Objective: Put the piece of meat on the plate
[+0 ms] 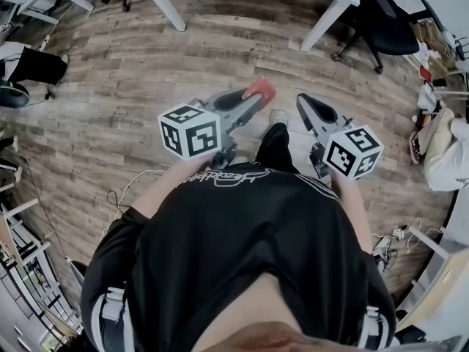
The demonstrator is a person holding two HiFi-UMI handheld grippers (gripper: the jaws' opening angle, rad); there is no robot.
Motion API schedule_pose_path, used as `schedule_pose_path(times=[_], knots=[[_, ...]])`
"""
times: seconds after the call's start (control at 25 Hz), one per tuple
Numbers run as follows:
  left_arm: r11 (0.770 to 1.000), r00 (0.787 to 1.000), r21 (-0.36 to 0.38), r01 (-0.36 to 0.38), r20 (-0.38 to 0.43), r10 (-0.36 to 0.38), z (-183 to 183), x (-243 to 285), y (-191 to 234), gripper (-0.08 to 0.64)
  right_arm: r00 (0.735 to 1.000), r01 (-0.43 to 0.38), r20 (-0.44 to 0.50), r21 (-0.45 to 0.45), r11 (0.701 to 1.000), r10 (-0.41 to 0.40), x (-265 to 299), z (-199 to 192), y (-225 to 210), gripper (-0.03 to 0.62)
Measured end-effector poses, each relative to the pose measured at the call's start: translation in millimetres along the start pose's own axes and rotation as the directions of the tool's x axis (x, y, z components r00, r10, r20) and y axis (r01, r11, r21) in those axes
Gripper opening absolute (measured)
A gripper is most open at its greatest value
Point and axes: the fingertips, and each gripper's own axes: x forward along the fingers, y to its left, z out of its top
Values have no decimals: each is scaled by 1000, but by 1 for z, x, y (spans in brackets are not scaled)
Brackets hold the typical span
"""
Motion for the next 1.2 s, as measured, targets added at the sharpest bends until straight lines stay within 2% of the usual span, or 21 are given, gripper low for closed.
schedule_pose_path(times=[0.24, 0.6, 0.92, 1.2], knots=[[1000, 1000, -18, -17, -5, 17, 29, 45, 18, 92, 1000, -25, -17, 8, 1000, 25, 21, 27, -47, 14], [998, 999, -39, -50, 10, 51, 88, 136, 41, 91, 998, -61, -31, 11, 998, 61, 46, 80, -143, 14], [998, 997, -15, -59, 46, 60, 150, 215, 43, 92, 995, -96, -6, -21, 995, 96, 56, 143, -220, 14], [998, 995, 1, -69, 71, 68, 175, 254, 46, 92, 994, -108, 3, -40, 993, 109, 61, 169, -260, 14]])
